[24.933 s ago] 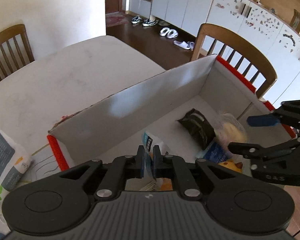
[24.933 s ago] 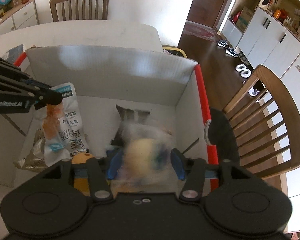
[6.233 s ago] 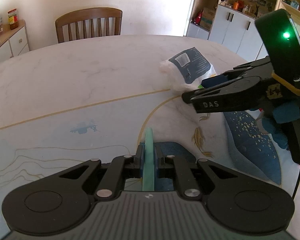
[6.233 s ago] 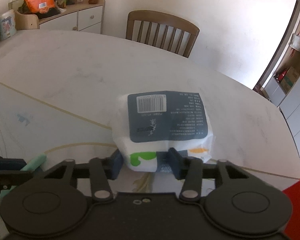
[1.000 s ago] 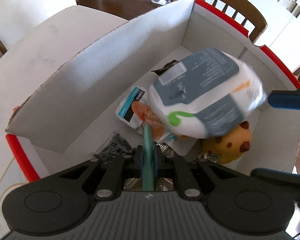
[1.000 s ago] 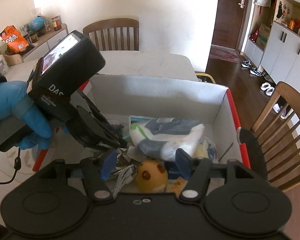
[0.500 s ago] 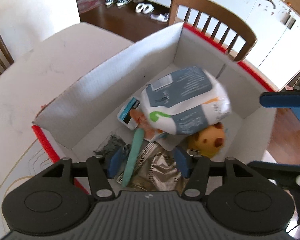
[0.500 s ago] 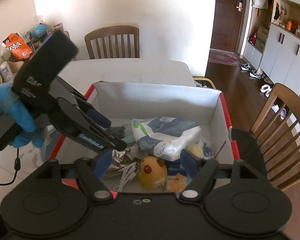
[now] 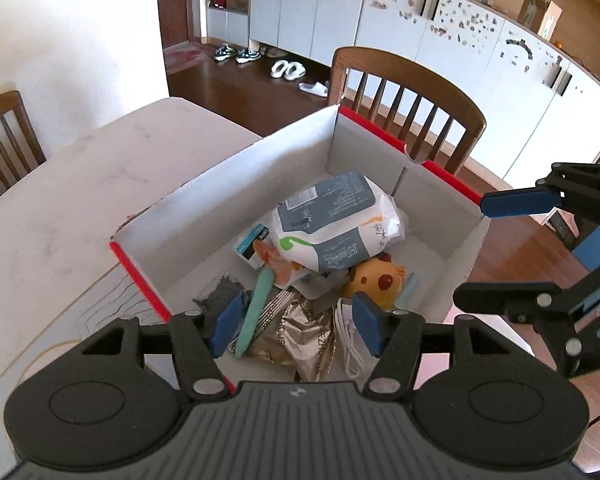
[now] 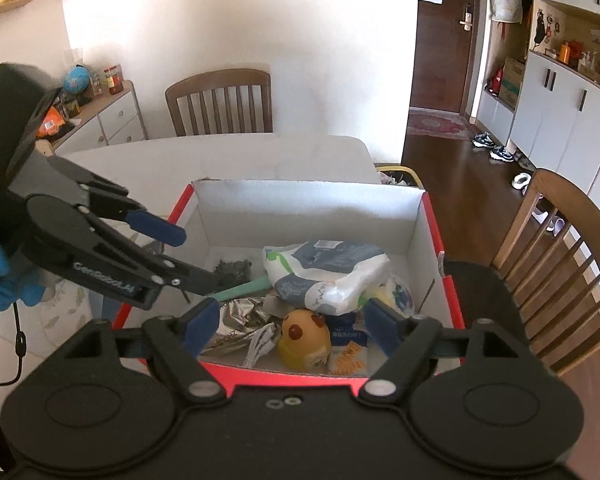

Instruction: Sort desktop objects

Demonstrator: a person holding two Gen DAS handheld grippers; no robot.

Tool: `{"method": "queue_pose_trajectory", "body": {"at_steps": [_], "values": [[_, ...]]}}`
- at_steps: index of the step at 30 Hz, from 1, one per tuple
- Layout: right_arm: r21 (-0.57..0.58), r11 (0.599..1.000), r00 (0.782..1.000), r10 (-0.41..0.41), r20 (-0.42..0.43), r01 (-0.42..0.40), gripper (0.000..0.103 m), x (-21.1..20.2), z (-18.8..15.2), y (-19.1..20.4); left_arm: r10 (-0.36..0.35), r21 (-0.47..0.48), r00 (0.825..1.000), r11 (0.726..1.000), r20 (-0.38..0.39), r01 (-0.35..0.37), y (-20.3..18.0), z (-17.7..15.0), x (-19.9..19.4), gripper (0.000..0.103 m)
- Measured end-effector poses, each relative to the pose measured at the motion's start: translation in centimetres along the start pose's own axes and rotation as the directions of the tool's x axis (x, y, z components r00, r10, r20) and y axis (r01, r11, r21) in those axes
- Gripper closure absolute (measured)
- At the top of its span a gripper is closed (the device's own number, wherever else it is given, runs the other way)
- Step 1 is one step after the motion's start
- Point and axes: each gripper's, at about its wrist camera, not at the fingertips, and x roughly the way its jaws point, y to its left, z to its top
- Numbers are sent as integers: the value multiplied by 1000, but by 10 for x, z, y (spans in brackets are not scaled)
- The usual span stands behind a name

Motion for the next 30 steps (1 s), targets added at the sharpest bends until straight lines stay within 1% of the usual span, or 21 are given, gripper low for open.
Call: {"method": "queue_pose_trajectory", "body": {"at_steps": [1,2,3,4,5,6,9,11,12,17,21,24,30], "values": [[4,1000,1000,-1,2,1,21,-1,0,0,-5,-3,1000,1000,4,5,-1,-2,-1,42],[8,1000,1000,-1,3,1,21,-3,-1,0,-7,-5,1000,1000,9,7,-2,-3,-3,40],[13,1000,1000,-1,6,1,20,-4,-1,0,-5,-7,1000,1000,15,5,-3,-5,-6,36],[18,1000,1000,-2,9,1,18,-5,-2,1,-1,-9,1000,1000,20,1,-4,-6,-8,28],[23,1000,1000,-1,11,1,16,-6,-2,1,2,-11,1000,1000,26,-2,-5,-8,-10,24],[28,1000,1000,-1,14,0,14,-7,-3,2,4,-13,1000,1000,31,-4,-6,-9,-13,22],[40,999,1000,-5,20,4,3,-11,-5,4,4,-34,999,999,41,-3,-6,-15,-19,13],[46,999,1000,-7,24,5,1,-13,-6,5,7,-43,999,999,46,-5,-5,-19,-22,6],[47,999,1000,-7,25,6,0,-14,-6,6,8,-50,999,999,43,-5,-5,-21,-22,5],[82,997,999,-19,38,16,0,-22,-10,5,25,-77,998,997,51,-21,-5,-36,-33,4],[103,995,998,-26,51,20,0,-27,-13,6,39,-97,996,995,79,-31,-6,-45,-45,4],[121,992,998,-29,63,21,0,-30,-15,6,50,-116,995,992,86,-40,-6,-52,-53,4],[135,991,997,-25,70,15,0,-33,-19,7,87,-118,992,990,95,-76,-11,-61,-64,4]]}}
